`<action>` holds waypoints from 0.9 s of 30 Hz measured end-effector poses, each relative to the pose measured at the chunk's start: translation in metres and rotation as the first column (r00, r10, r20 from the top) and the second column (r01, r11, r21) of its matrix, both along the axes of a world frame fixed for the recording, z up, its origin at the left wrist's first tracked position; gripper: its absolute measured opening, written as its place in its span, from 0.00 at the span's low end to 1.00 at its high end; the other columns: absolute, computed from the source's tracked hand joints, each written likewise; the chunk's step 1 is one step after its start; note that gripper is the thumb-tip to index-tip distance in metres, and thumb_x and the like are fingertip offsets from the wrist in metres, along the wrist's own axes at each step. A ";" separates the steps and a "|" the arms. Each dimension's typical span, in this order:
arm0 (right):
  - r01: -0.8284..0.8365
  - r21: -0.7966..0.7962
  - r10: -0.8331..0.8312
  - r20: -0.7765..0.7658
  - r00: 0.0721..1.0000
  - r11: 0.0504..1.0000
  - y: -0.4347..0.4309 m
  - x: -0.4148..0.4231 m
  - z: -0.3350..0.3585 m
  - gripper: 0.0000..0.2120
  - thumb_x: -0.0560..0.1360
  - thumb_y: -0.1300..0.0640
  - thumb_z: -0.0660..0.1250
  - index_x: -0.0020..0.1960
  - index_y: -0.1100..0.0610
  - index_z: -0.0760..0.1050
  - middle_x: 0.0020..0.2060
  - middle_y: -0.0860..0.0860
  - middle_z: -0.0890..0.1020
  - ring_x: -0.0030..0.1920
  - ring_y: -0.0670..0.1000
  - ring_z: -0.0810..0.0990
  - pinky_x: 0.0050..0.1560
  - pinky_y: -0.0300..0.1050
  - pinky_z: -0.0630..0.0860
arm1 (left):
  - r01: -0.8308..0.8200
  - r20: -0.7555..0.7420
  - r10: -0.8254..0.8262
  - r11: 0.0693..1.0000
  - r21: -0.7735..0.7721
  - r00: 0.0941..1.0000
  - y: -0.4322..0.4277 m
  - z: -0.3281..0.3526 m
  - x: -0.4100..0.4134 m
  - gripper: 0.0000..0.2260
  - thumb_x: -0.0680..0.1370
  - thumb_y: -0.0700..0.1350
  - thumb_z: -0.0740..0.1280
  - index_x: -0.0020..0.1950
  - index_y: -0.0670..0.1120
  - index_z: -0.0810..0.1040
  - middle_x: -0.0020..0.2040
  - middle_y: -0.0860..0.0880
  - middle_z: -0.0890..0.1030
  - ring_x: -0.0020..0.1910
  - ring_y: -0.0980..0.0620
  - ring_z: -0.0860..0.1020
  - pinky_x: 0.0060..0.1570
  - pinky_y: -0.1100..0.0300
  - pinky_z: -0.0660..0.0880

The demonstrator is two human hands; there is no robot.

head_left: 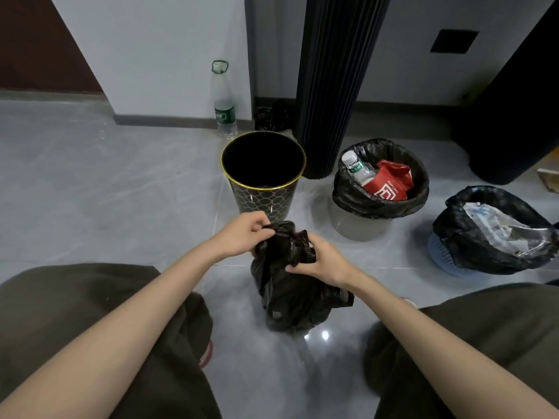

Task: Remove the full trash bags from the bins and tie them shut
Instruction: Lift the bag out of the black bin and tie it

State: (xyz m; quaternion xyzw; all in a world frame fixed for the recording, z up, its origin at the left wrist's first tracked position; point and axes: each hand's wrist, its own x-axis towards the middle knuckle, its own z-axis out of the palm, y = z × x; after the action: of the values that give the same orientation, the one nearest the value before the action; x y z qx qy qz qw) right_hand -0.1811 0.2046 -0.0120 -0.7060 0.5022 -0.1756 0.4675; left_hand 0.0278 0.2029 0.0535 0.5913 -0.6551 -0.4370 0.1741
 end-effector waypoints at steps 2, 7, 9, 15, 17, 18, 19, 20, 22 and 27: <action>0.022 -0.018 -0.022 -0.007 1.000 1.000 0.000 0.007 0.001 0.20 0.67 0.49 0.75 0.57 0.50 0.75 0.50 0.43 0.83 0.52 0.42 0.80 0.55 0.39 0.75 | 0.000 -0.105 0.006 0.998 0.059 0.994 -0.001 -0.001 -0.009 0.05 0.79 0.44 0.63 0.45 0.43 0.73 0.36 0.46 0.78 0.34 0.54 0.74 0.29 0.73 0.70; 0.180 0.013 -0.180 0.004 0.984 0.984 -0.001 0.018 -0.007 0.14 0.75 0.56 0.67 0.33 0.57 0.71 0.29 0.46 0.71 0.33 0.44 0.68 0.37 0.43 0.65 | -0.067 -0.224 0.082 0.995 0.076 0.971 -0.009 -0.005 -0.013 0.03 0.79 0.44 0.63 0.47 0.46 0.75 0.37 0.52 0.79 0.31 0.65 0.75 0.32 0.76 0.70; 0.226 0.045 -0.227 0.023 0.974 0.973 -0.003 0.017 -0.006 0.15 0.76 0.55 0.65 0.35 0.62 0.70 0.31 0.51 0.71 0.35 0.48 0.68 0.38 0.45 0.64 | -0.108 -0.262 0.123 0.991 0.073 0.957 -0.011 -0.007 -0.011 0.03 0.79 0.45 0.64 0.48 0.49 0.76 0.40 0.54 0.81 0.35 0.65 0.77 0.36 0.75 0.71; 0.260 0.142 -0.277 0.119 0.953 0.955 -0.005 0.012 0.001 0.14 0.78 0.60 0.62 0.34 0.56 0.70 0.32 0.50 0.73 0.36 0.45 0.71 0.37 0.39 0.67 | 0.044 -0.050 -0.036 0.986 0.160 0.998 -0.013 -0.036 0.015 0.45 0.61 0.53 0.79 0.72 0.63 0.57 0.69 0.52 0.67 0.69 0.53 0.63 0.69 0.52 0.63; 0.235 0.163 -0.254 0.110 0.961 0.958 -0.007 0.010 -0.002 0.12 0.78 0.61 0.62 0.35 0.60 0.70 0.33 0.51 0.74 0.37 0.47 0.72 0.39 0.40 0.68 | 0.133 0.202 -0.164 0.978 0.162 0.966 -0.012 -0.064 0.020 0.57 0.56 0.59 0.80 0.76 0.61 0.48 0.74 0.50 0.57 0.75 0.49 0.53 0.74 0.46 0.55; 0.220 0.167 -0.239 0.102 0.966 0.961 -0.008 0.010 -0.002 0.12 0.77 0.60 0.62 0.37 0.64 0.70 0.34 0.53 0.74 0.38 0.49 0.72 0.40 0.43 0.68 | 0.161 0.226 -0.191 0.976 0.147 0.955 -0.009 -0.070 0.016 0.59 0.55 0.62 0.79 0.77 0.58 0.47 0.75 0.51 0.56 0.75 0.48 0.51 0.75 0.46 0.53; 0.206 0.171 -0.225 0.096 0.970 0.963 -0.009 0.009 -0.001 0.12 0.77 0.60 0.62 0.39 0.67 0.71 0.35 0.54 0.74 0.39 0.50 0.72 0.42 0.45 0.68 | 0.169 0.182 -0.190 0.978 0.123 0.965 -0.008 -0.080 0.010 0.57 0.55 0.65 0.78 0.76 0.58 0.50 0.74 0.53 0.57 0.75 0.49 0.52 0.75 0.46 0.53; 0.193 0.174 -0.211 0.090 0.973 0.966 -0.011 0.007 -0.001 0.12 0.77 0.61 0.62 0.39 0.69 0.71 0.36 0.55 0.75 0.39 0.50 0.73 0.42 0.45 0.69 | 0.173 0.108 -0.184 0.979 0.105 0.977 -0.007 -0.085 0.004 0.52 0.56 0.65 0.77 0.74 0.59 0.56 0.71 0.56 0.62 0.73 0.52 0.56 0.75 0.49 0.54; 0.162 0.177 -0.181 0.096 0.979 0.971 -0.011 0.005 0.004 0.12 0.78 0.63 0.61 0.37 0.63 0.72 0.36 0.54 0.77 0.39 0.48 0.75 0.42 0.40 0.71 | 0.121 -0.078 -0.108 0.975 0.186 0.991 -0.004 -0.082 -0.012 0.34 0.65 0.59 0.76 0.68 0.57 0.66 0.63 0.59 0.69 0.67 0.57 0.64 0.73 0.54 0.56; 0.194 0.154 -0.211 0.107 0.971 0.969 -0.014 -0.006 0.012 0.08 0.78 0.65 0.61 0.51 0.64 0.78 0.43 0.55 0.81 0.45 0.50 0.79 0.50 0.44 0.75 | -0.102 -0.274 0.206 0.930 0.352 0.939 -0.003 -0.076 -0.025 0.18 0.79 0.50 0.61 0.67 0.47 0.71 0.61 0.50 0.75 0.66 0.51 0.71 0.63 0.59 0.65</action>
State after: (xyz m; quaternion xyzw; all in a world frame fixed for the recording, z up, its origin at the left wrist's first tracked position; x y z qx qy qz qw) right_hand -0.1872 0.1911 -0.0002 -0.6036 0.5533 -0.2293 0.5263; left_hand 0.0027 0.1997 -0.0225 0.5871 -0.4879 -0.6124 0.2055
